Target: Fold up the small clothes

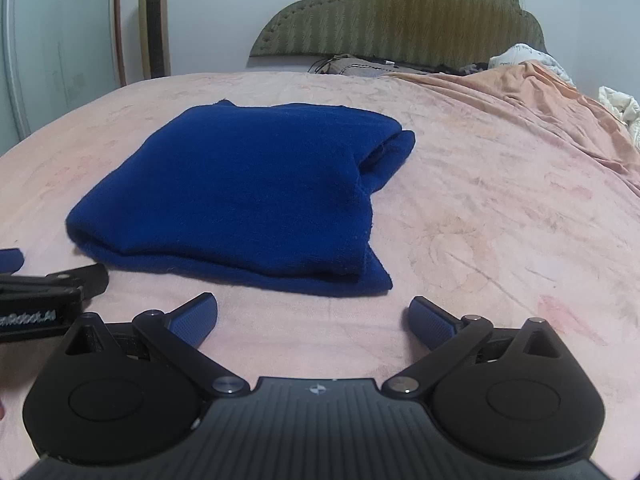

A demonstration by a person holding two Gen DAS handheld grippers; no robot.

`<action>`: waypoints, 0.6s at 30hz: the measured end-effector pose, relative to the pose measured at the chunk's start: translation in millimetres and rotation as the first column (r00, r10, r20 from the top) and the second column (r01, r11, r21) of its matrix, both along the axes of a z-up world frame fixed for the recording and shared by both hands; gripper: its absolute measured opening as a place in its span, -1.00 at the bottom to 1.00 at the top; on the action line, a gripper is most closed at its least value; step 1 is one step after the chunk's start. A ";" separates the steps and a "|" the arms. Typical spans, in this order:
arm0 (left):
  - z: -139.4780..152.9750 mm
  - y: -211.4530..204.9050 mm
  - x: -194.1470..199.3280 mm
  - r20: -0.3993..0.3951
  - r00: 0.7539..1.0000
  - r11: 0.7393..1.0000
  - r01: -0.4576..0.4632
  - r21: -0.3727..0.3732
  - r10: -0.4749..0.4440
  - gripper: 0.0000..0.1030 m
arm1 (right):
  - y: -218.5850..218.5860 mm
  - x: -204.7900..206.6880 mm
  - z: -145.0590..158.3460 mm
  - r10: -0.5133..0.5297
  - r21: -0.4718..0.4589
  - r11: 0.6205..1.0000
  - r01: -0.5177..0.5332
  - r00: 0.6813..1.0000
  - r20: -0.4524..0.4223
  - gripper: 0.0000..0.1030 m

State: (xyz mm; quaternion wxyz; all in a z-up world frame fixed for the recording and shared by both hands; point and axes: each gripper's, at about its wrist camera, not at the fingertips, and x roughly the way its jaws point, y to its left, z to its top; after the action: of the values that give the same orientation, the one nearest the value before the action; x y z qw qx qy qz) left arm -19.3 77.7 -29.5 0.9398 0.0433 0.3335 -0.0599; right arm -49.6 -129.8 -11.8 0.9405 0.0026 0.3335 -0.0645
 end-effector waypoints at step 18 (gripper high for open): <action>37.5 8.1 -24.9 -0.038 0.999 0.999 0.016 0.029 -0.015 1.00 | 1.0 -24.9 38.6 -0.075 0.212 0.973 0.095 0.992 -0.101 1.00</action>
State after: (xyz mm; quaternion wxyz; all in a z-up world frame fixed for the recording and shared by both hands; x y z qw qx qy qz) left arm -44.2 85.8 8.0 0.9322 0.0586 0.3517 -0.0632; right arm -74.4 -128.8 26.8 0.9146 0.1165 0.3811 -0.0682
